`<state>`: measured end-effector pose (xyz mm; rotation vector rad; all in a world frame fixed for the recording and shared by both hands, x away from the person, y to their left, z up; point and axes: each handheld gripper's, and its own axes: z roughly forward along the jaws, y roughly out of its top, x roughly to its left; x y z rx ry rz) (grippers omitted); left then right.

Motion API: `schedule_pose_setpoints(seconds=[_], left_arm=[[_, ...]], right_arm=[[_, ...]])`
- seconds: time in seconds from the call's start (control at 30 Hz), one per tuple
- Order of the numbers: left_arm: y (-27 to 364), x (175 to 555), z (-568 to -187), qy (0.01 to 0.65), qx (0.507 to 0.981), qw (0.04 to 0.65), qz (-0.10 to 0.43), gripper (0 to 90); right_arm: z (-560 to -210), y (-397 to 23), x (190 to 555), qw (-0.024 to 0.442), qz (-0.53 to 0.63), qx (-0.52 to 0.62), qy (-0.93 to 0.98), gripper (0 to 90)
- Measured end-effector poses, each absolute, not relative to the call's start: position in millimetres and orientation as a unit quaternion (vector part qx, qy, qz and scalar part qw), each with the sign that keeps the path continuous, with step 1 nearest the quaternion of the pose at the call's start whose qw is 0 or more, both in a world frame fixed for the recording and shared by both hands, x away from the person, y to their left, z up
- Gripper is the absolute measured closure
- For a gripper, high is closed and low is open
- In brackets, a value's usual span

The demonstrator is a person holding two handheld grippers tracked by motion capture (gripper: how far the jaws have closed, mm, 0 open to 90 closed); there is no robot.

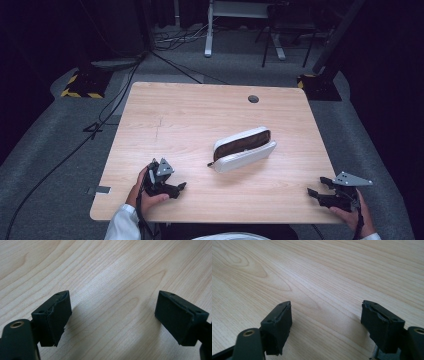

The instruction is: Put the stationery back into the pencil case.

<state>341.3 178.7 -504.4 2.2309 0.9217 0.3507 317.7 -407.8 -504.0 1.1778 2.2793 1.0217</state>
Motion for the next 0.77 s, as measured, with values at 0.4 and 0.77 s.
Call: schedule_pose_setpoints(seconds=[0.4,0.77], left_arm=[[178.5,341.5,-504.6,0.357,0.857,0.346,0.133,14.1],[178.6,342.4,-504.6,0.358,0.857,0.346,0.134,13.9]], right_arm=[[-504.0,-407.9,317.7,0.189,0.363,0.419,0.81,25.5],[-504.0,-407.9,317.8,0.189,0.364,0.419,0.81,25.5]])
